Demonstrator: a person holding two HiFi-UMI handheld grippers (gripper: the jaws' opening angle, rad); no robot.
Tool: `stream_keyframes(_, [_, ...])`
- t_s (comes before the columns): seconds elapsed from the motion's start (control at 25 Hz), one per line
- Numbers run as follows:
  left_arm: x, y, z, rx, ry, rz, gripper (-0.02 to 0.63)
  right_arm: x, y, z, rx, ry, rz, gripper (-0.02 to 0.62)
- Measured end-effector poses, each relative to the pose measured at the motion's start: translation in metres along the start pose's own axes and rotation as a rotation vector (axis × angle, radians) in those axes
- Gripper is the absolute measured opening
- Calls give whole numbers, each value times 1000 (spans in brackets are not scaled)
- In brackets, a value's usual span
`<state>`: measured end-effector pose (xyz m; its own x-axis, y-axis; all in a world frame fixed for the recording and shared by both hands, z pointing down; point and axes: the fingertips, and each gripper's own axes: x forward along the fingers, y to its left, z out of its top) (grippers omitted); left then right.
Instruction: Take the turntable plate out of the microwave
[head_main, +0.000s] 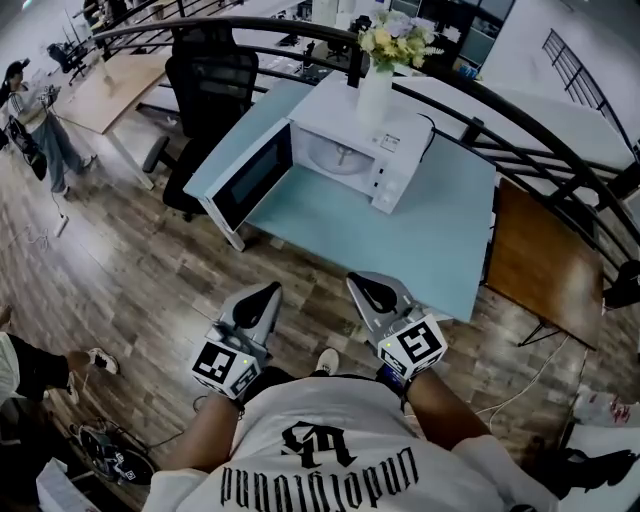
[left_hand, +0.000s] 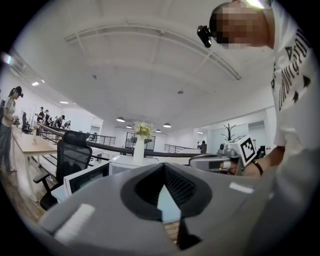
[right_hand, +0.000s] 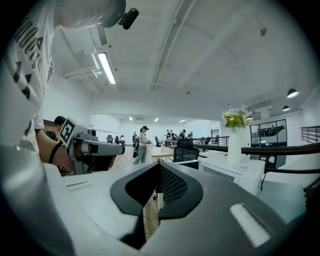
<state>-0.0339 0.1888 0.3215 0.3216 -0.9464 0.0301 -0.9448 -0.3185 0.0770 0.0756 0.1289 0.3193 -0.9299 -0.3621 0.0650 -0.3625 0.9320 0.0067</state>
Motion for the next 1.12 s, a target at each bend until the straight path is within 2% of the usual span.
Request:
stream_keyframes(0.24, [31, 13, 5, 7, 3, 3, 49, 12, -26, -2, 17, 0, -4, 0])
stream_keyframes(0.6, [75, 48, 6, 0, 11, -63, 49, 40, -56, -6, 29, 18, -60, 0])
stream_keyframes(1.12, [115, 151, 20, 9, 13, -195, 49, 142, -73, 4, 34, 30, -172, 0])
